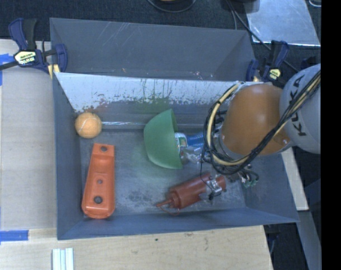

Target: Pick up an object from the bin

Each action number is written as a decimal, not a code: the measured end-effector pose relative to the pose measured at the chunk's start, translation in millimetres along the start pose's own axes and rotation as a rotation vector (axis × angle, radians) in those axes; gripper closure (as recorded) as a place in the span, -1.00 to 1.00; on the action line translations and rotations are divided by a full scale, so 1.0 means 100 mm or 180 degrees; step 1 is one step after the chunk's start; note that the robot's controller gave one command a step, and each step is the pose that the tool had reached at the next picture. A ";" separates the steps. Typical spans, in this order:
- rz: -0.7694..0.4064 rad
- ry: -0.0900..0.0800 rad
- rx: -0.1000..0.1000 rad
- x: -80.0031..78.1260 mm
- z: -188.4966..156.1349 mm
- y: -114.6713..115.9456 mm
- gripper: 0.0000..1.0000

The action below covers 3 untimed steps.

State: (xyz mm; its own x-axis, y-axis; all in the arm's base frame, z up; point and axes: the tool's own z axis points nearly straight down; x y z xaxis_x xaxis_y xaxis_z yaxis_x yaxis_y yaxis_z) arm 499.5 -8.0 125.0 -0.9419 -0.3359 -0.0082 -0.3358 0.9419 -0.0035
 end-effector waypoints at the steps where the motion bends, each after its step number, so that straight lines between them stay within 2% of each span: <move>1: 0.0786 0.0010 -0.0002 -0.13 0.56 0.10 -1.00; 2: 0.0683 -0.0006 0.0002 0.01 0.49 0.28 1.00; 3: 0.0683 -0.0006 0.0002 0.00 0.49 0.28 1.00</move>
Offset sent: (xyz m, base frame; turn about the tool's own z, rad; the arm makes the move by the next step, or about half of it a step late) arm -0.0099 0.0266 -0.0489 0.2155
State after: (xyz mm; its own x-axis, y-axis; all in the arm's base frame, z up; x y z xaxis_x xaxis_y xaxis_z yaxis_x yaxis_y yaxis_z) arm 490.0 18.2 75.9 -0.9918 -0.1276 -0.0107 -0.1276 0.9918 -0.0021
